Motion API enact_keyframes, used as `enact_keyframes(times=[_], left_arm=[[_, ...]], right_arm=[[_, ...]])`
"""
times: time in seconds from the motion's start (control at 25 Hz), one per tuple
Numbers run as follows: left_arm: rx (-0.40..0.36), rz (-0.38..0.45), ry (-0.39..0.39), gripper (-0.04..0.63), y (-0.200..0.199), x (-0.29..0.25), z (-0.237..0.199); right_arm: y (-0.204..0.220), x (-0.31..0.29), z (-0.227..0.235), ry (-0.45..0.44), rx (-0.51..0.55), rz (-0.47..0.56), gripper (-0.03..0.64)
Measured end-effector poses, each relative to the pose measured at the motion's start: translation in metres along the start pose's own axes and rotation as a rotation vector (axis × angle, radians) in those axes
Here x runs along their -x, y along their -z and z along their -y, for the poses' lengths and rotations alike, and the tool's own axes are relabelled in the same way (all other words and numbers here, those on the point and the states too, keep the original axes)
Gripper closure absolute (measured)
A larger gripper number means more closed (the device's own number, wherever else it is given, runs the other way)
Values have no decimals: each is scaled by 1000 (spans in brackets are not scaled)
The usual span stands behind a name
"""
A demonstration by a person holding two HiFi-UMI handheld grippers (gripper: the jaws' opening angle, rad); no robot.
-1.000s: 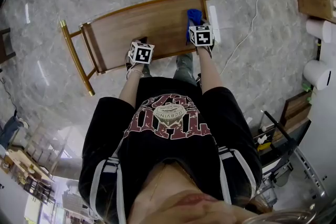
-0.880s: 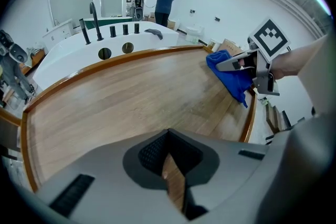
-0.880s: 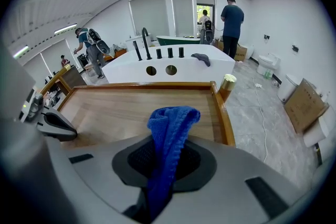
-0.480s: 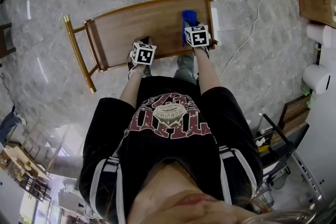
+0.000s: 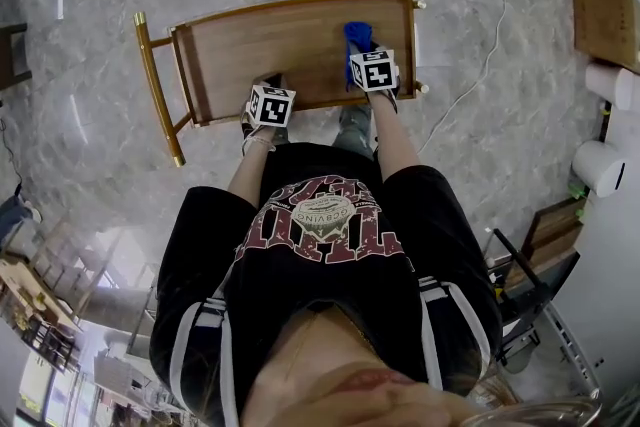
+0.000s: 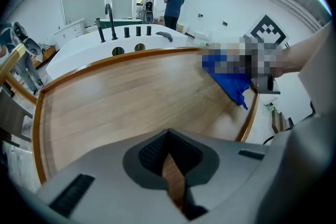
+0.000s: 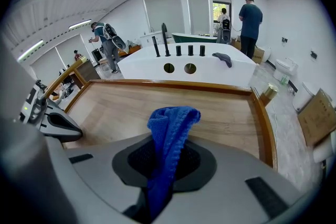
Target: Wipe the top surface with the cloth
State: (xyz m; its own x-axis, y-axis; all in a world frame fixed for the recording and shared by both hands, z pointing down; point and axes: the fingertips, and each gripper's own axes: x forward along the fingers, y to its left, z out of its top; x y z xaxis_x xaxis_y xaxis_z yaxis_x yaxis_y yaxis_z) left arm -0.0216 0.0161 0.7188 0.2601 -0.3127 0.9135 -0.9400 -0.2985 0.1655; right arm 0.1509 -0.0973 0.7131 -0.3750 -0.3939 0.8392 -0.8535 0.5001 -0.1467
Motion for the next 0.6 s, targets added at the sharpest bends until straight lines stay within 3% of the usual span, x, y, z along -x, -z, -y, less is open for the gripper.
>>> enact_keyframes(times=[0.6], left_arm=[[97, -3, -105, 546, 32, 28, -60]], right_arm=[[-23, -19, -60, -74, 42, 15, 561]])
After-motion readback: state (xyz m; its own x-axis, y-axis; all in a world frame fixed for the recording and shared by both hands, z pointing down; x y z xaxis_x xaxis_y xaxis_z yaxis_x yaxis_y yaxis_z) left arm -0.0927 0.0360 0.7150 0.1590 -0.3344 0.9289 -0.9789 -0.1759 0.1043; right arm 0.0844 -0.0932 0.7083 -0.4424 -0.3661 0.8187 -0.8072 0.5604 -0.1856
